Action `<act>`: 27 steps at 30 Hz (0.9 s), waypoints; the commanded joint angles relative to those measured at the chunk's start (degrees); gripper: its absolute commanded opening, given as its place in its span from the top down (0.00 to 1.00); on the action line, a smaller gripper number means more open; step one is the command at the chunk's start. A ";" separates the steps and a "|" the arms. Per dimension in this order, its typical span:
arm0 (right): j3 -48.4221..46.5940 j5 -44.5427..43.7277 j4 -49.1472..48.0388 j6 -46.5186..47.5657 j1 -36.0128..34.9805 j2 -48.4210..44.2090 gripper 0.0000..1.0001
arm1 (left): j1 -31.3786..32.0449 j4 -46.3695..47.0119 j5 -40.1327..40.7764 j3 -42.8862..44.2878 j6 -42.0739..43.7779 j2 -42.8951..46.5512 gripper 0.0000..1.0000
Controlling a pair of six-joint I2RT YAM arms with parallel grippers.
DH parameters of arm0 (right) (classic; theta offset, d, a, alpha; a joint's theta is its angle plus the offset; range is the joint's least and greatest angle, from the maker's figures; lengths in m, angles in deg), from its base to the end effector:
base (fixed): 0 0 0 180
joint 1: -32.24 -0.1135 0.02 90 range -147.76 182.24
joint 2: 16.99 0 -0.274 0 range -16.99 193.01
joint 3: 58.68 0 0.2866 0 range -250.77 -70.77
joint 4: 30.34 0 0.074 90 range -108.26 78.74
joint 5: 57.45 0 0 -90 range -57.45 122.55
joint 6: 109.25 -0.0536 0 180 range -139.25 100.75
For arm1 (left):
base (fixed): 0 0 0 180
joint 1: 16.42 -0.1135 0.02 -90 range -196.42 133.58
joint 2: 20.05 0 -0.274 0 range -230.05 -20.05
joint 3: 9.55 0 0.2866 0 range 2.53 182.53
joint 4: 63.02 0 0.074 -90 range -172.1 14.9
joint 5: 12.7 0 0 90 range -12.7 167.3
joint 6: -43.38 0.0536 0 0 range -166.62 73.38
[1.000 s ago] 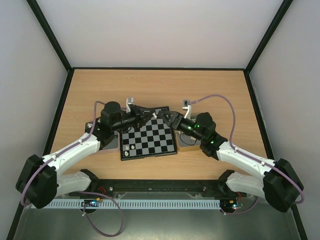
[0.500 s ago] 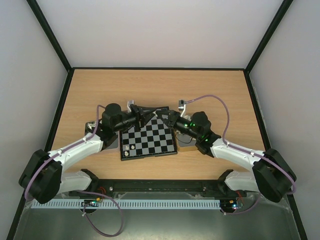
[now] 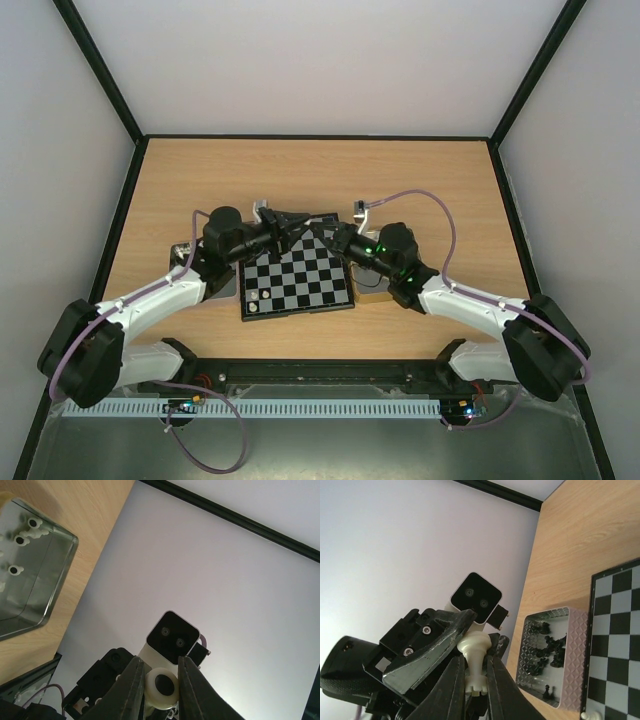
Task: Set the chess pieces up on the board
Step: Place the chess piece on the chessboard.
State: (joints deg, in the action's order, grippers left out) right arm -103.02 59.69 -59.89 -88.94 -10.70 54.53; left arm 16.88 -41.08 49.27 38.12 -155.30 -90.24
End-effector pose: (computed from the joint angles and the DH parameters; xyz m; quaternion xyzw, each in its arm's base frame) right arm 0.2101 0.2289 0.2475 -0.0090 0.6939 0.6738 0.2539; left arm 0.2479 -0.1930 0.2603 -0.2867 0.6498 -0.7014 0.0596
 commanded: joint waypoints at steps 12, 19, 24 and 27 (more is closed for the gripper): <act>-16.27 -6.85 57.46 18.42 -0.82 2.42 0.98 | -0.43 -42.07 16.48 8.43 53.03 6.27 0.26; -21.37 -11.33 78.81 26.73 -0.82 5.61 0.98 | -0.67 -48.94 31.31 5.54 64.16 14.94 0.16; -24.59 -12.23 86.68 30.40 -1.18 10.53 0.98 | -0.86 -51.39 36.50 6.14 69.11 17.21 0.14; -26.34 -11.26 90.33 32.72 -3.06 13.55 0.98 | -0.87 -51.44 36.65 6.50 71.11 17.37 0.13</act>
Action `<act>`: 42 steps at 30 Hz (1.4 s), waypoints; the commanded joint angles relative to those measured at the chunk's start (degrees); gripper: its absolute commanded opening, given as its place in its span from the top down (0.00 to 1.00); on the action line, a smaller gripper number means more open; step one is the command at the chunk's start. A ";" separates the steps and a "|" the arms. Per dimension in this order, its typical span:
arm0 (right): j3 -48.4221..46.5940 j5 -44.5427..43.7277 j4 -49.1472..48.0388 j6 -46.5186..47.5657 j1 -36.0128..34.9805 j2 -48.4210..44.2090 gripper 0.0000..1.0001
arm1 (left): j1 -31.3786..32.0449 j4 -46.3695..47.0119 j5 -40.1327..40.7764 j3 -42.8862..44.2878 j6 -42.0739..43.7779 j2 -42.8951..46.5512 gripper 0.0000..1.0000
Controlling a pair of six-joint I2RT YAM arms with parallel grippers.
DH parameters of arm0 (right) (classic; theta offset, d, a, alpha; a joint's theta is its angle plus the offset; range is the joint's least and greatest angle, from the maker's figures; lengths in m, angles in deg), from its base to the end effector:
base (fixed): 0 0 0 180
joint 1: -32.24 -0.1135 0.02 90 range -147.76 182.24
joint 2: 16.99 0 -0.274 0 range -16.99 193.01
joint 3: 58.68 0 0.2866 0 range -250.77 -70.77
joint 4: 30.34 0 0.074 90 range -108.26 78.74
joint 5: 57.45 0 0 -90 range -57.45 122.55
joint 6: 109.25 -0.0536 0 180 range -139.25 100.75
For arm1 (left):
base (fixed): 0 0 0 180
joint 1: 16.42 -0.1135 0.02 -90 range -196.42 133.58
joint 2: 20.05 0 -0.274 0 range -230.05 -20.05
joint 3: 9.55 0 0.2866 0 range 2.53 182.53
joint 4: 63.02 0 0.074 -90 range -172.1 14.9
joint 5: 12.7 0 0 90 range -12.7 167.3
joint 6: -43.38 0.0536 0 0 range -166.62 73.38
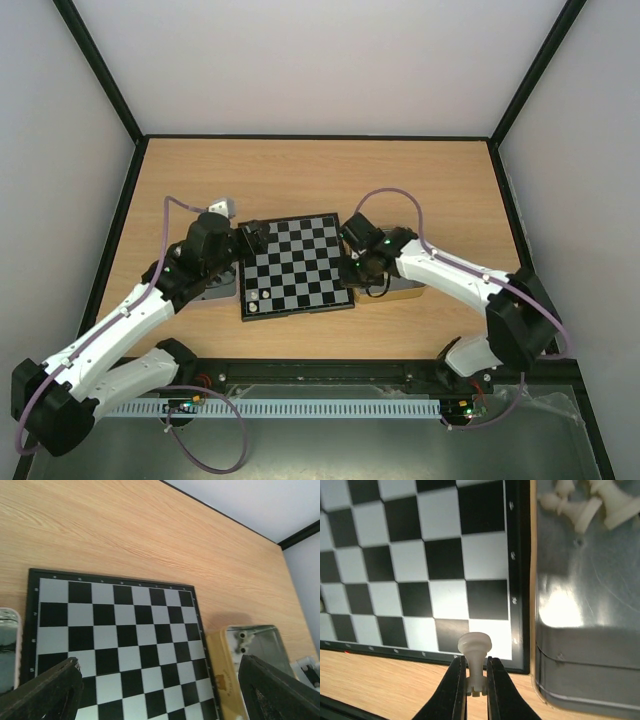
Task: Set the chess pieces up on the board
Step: Place the chess piece on the chessboard.
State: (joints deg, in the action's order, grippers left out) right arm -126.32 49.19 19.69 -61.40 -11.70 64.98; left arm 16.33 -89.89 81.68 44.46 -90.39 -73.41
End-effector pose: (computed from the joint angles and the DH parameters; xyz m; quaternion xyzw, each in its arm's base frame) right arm 0.2152 0.2287 0.2009 -0.0472 0.9642 0.2530 0.0641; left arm 0.2187 -0.1358 0.2803 -0.1016 0.8426 -0.3014 0.4346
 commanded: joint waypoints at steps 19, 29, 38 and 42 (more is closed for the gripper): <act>-10.09 -0.84 14.17 9.58 -3.43 15.41 0.97 | -0.50 -1.82 4.67 0.34 10.35 0.49 0.10; -10.54 -1.11 13.51 9.72 -3.50 15.91 0.80 | -0.64 -1.74 3.78 0.32 9.95 0.08 0.10; -10.41 -1.91 12.70 9.62 -3.43 15.32 0.77 | -0.67 -2.09 3.37 0.84 10.07 -0.12 0.10; -11.39 -3.02 12.39 9.68 -3.50 13.41 0.69 | -0.70 -2.09 3.03 0.81 9.72 0.03 0.10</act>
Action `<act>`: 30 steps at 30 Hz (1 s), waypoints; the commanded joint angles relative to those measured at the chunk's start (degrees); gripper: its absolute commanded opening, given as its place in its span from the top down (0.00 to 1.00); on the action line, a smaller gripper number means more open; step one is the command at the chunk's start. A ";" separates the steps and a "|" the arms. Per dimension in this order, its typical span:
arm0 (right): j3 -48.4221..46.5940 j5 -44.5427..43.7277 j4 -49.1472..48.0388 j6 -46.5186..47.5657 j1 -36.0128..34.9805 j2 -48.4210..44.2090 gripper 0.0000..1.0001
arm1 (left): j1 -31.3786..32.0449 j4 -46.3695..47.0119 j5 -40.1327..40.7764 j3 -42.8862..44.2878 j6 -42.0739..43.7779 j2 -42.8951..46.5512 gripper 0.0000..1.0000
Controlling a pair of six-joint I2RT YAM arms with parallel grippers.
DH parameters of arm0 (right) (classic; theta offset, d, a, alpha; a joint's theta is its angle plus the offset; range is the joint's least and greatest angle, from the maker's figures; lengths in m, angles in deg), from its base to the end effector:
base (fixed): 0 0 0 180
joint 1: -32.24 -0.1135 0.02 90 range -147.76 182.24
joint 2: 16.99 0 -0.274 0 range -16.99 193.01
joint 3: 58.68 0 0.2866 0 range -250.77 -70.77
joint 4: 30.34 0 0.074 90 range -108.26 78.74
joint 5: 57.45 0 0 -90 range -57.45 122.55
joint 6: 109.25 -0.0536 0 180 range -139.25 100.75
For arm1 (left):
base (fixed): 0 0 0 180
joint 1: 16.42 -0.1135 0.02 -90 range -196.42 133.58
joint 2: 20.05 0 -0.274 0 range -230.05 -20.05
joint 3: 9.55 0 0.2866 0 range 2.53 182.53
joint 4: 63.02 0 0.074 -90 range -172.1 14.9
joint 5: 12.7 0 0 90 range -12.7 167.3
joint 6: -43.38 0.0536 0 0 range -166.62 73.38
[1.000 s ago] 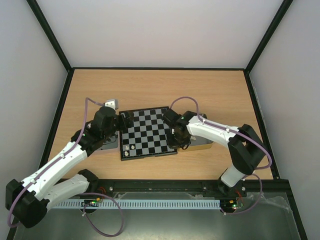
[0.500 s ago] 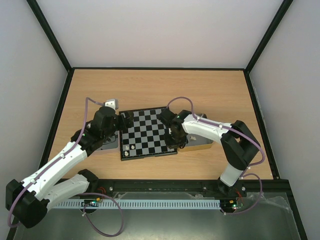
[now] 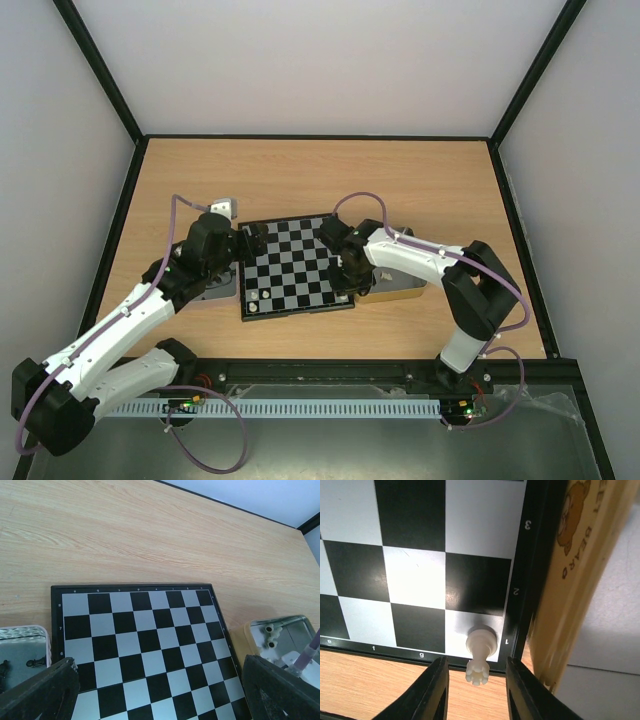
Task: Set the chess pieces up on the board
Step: Place the chess piece on the chessboard, then pick up the chess piece from the storage box.
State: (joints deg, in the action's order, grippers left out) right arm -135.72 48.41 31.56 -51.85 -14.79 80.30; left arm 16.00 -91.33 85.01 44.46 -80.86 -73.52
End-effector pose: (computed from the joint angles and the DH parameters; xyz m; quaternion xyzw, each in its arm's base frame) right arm 0.2216 0.2594 0.1617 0.1335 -0.9791 -0.1491 0.0361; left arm 0.2199 -0.1312 0.2771 -0.0483 0.8535 -0.2352 0.4624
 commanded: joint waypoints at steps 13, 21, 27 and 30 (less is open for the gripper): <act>-5.42 -15.79 -4.05 -1.30 0.05 -10.49 0.60 | -0.43 -1.78 -0.65 2.46 1.04 0.22 0.09; 4.74 -20.93 -14.74 -10.20 9.72 -19.96 0.52 | -0.47 -1.36 0.45 4.21 5.11 1.87 0.09; 12.71 -22.44 -19.50 -13.65 19.08 -24.82 0.45 | -0.54 -0.36 0.83 4.23 4.96 3.55 0.09; 16.18 -20.56 -21.31 -14.18 21.97 -24.41 0.47 | -0.53 0.36 0.68 4.15 4.27 3.99 0.10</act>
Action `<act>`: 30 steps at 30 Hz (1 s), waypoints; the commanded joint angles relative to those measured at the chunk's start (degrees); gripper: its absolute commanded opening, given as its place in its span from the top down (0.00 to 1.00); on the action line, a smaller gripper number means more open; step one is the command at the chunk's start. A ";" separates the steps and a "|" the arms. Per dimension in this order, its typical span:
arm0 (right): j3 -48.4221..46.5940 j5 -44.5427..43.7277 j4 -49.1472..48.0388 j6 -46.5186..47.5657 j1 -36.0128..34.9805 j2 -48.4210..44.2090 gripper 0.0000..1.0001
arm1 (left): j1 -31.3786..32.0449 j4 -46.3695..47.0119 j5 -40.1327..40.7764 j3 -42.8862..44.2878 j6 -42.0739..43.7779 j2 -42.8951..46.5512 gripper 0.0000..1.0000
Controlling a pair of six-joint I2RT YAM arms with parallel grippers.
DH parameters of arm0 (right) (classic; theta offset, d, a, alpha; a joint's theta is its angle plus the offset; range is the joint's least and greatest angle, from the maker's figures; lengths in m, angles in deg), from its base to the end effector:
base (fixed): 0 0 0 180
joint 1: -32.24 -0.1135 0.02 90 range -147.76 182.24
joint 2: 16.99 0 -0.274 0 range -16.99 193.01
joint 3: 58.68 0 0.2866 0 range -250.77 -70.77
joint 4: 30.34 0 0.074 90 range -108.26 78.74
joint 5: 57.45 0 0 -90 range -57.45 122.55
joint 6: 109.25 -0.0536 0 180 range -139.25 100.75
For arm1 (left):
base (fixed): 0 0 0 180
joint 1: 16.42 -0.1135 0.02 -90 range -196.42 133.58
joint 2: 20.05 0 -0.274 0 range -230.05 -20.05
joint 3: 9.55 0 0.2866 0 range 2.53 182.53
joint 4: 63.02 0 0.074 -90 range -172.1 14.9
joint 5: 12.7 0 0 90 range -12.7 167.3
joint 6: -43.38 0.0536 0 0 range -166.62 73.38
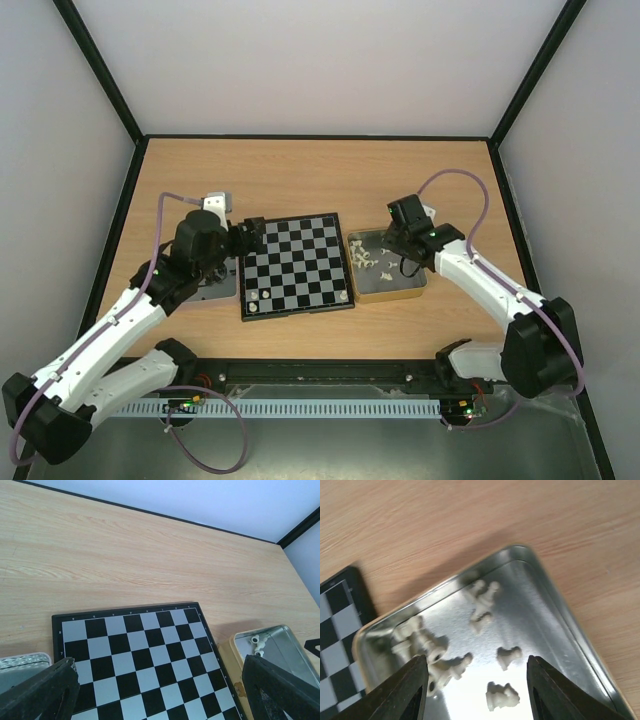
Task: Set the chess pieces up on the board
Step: Pick up the chess piece from the storage box.
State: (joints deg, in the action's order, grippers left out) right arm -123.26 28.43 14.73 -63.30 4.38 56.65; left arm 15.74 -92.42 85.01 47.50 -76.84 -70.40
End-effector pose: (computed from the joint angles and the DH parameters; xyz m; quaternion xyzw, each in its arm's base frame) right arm 0.2675 0.1370 0.2280 0.1448 0.9398 0.1530 0.2692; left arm 0.2130 -0.1254 0.3089 -0.0232 0.8311 -0.2384 0.5019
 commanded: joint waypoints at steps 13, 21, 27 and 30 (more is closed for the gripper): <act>11.00 4.51 -12.93 -5.24 3.25 7.77 0.63 | -0.27 2.53 -2.31 0.76 -3.25 -1.16 0.10; 8.47 3.02 -13.22 -4.77 3.25 13.18 0.68 | -0.31 2.19 -2.41 1.16 -3.51 -1.01 0.10; 8.23 2.41 -13.83 -4.59 3.25 15.36 0.71 | -0.37 1.50 -1.34 1.40 -2.76 -0.71 0.10; 7.55 1.39 -13.63 -3.76 3.25 16.87 0.71 | -0.35 1.43 -1.20 1.69 -2.32 -0.68 0.11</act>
State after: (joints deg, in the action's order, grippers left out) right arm -114.32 32.60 1.79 -67.70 7.53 71.10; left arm 15.74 -91.02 82.91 47.50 -80.07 -71.58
